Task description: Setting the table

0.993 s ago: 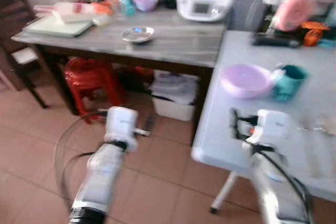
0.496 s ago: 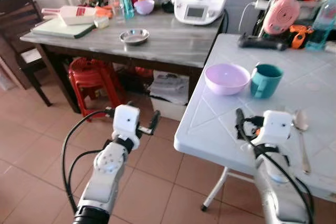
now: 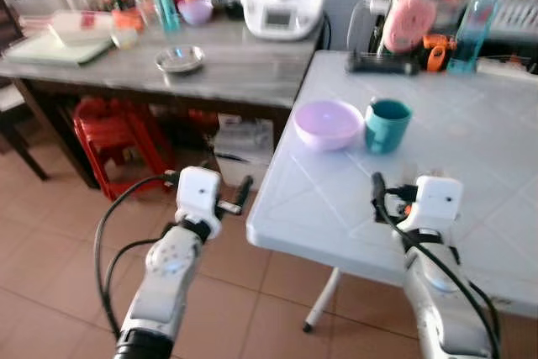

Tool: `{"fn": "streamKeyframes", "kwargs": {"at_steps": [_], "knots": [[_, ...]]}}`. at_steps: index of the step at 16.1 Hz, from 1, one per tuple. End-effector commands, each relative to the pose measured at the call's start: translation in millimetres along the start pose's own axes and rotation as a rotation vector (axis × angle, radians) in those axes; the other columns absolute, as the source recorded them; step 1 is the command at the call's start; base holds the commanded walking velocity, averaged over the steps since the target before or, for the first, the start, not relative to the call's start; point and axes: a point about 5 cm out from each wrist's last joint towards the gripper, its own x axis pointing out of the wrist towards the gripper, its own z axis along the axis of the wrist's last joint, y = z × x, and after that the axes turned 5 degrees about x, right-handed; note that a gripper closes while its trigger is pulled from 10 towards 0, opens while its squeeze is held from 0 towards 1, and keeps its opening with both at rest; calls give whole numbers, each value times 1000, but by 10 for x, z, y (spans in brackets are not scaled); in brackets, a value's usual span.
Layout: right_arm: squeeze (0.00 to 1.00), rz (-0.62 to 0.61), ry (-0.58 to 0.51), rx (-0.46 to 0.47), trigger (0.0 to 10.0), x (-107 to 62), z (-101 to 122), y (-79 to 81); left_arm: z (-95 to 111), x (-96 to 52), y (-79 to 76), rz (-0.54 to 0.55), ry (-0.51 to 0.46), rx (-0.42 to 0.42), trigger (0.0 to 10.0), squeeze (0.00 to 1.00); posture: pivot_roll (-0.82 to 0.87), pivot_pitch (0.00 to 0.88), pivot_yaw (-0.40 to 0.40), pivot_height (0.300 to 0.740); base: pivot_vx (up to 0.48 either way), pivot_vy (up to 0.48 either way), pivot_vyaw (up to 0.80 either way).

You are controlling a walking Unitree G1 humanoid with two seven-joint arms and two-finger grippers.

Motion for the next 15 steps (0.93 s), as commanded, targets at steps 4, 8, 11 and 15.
{"fn": "streamKeyframes", "kwargs": {"at_steps": [4,8,11,15], "knots": [[0,8,-15,-5,10000,9,42,31,53,-11,39,-8,-31,-6,10000,0,-58,0,37,740,0,0,0],[0,10,-20,-13,10000,8,54,34,105,-9,9,-57,-64,-49,10000,0,-61,0,37,740,0,0,0],[0,21,-29,-23,10000,7,67,44,129,-4,-8,-80,-77,-70,10000,0,-62,2,38,740,276,0,0],[0,14,-28,-21,10000,8,67,37,125,-8,-26,-93,-77,-76,10000,0,-63,5,38,740,312,0,0]]}}
